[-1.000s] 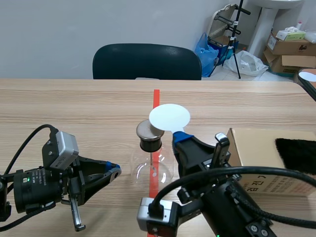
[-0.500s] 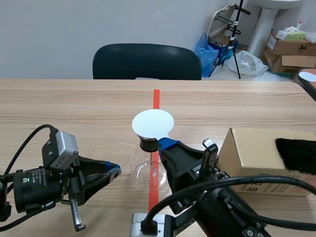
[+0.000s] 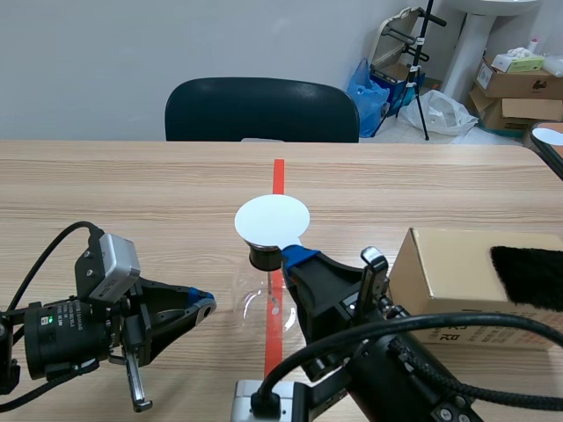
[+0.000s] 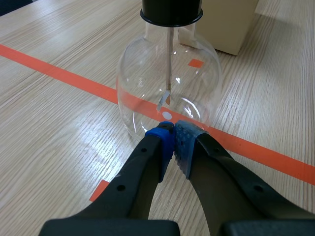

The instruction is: Do the electroscope experiment

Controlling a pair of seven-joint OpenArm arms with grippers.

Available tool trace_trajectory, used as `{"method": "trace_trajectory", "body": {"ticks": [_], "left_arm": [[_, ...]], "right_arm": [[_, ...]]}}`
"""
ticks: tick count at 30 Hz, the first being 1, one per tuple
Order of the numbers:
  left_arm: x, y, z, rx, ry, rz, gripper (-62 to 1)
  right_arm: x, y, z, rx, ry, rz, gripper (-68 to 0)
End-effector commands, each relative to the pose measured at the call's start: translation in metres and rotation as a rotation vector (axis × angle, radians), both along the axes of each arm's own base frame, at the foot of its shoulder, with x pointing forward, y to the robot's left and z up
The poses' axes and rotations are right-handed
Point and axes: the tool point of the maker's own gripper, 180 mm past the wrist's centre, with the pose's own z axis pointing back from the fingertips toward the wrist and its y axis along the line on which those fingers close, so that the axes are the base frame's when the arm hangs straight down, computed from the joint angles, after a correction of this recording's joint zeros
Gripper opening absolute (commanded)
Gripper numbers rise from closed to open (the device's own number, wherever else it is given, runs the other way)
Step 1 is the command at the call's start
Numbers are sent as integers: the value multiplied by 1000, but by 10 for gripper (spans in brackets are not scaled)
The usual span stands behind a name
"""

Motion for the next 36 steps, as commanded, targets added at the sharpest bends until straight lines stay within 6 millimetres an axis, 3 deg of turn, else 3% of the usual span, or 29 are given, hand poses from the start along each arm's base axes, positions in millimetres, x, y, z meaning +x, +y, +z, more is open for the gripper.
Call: {"method": "trace_trajectory", "body": {"ticks": [1,15,36], "left_arm": [[4,-1,8,-27,-18,5,-579],[4,-1,8,-27,-18,5,-580],[4,-1,8,-27,-18,5,-580]], "right_arm": [[5,-2,12,6,-43,1,-665],[10,-9,12,9,-45,-49,-665],[42,-87,16,37,-55,-521,-665]]}}
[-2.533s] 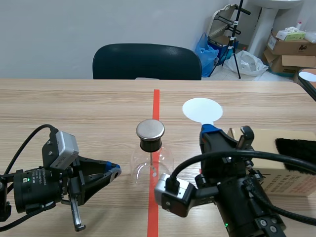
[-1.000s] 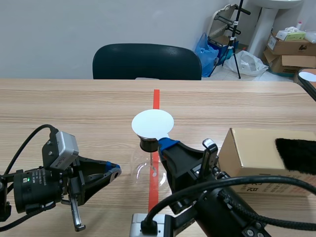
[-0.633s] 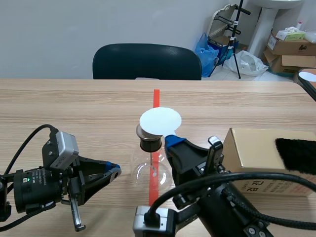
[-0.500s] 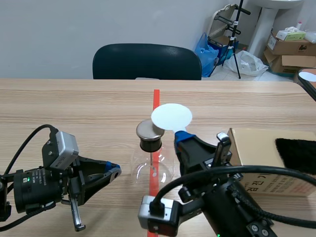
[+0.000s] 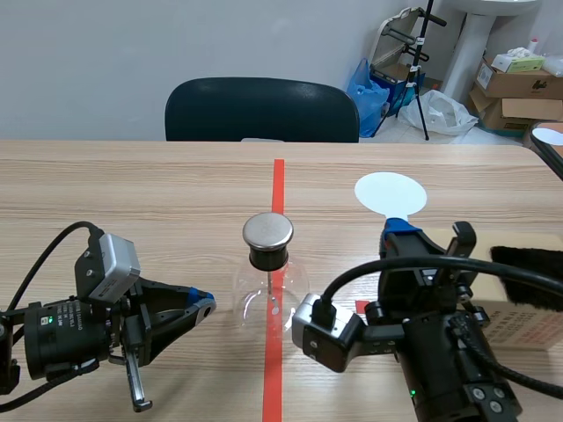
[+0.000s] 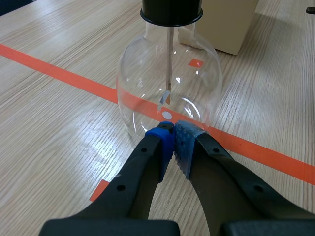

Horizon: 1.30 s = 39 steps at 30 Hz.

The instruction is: Do the electroscope experiment

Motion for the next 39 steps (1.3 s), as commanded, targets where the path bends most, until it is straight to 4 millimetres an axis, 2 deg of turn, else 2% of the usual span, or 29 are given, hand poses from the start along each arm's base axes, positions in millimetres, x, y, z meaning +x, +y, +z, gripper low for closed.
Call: {"method": "trace_trajectory", "body": {"ticks": [1,9,17,27,39], "left_arm": [[4,-1,8,-27,-18,5,-580],[4,-1,8,-27,-18,5,-580],[4,-1,8,-27,-18,5,-579],[4,-1,8,-27,-18,5,-580],[4,-1,8,-27,-18,5,-580]], "right_arm": [[5,-5,13,7,-44,-18,-665],[7,-20,13,12,-46,-102,-665],[6,-14,13,9,-45,-65,-665],[0,22,12,-2,-40,135,-665],[-22,69,9,-19,-33,423,-665]]}}
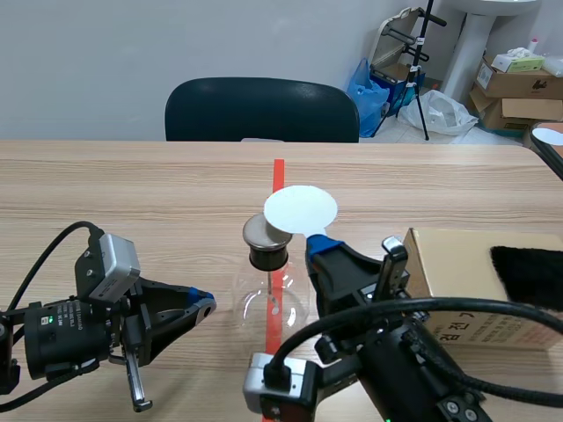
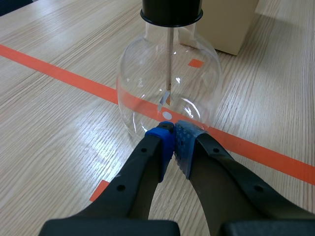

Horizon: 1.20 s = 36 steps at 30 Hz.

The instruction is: Do the electroscope experiment

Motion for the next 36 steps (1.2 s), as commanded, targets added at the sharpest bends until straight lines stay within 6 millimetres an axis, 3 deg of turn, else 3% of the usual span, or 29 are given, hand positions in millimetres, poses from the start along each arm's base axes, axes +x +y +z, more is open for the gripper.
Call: {"method": "trace_trajectory", "body": {"ticks": [1,11,36], "left_arm": [[4,-1,8,-27,-18,5,-580],[4,-1,8,-27,-18,5,-580],[4,-1,8,-27,-18,5,-579]], "right_arm": [[3,2,12,5,-43,22,-665],[-9,17,10,-2,-40,128,-665],[-8,17,10,-2,-40,126,-665]]}}
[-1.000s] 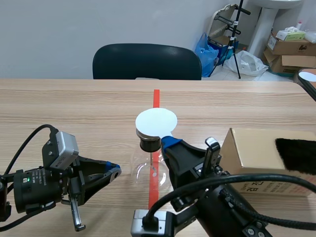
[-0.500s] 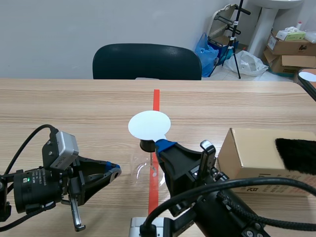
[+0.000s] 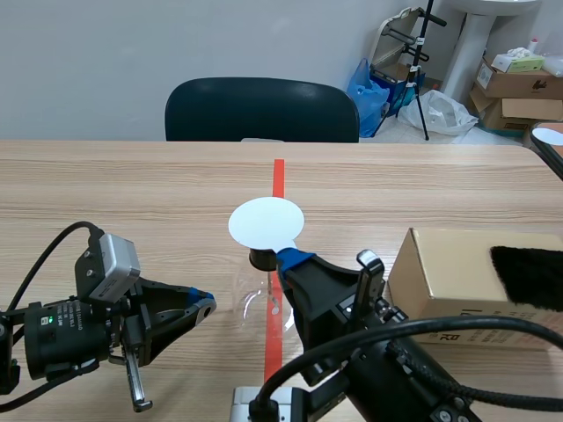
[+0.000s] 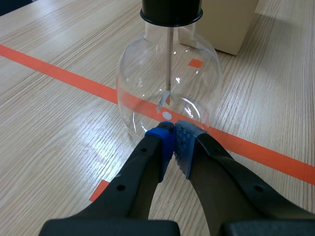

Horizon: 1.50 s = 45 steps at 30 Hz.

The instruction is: Do the electroscope experiment

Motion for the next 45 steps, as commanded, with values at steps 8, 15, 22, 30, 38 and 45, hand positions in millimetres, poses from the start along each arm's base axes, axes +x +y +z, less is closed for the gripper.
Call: {"method": "trace_trajectory", "body": {"ticks": [8,15,22,30,38,45], "left_arm": [[4,-1,8,-27,-18,5,-579],[4,-1,8,-27,-18,5,-580],[4,-1,8,-27,-18,5,-579],[4,-1,8,-27,-18,5,-579],[4,-1,8,-27,-18,5,-580],[4,-1,8,-27,-18,5,-580]], "right_arm": [[6,-3,12,6,-44,-9,-665],[17,-17,13,12,-46,-107,-665],[31,-43,14,22,-50,-272,-665],[43,-77,16,34,-54,-471,-665],[47,-99,17,41,-57,-597,-665],[47,-109,17,44,-58,-652,-665]]}}
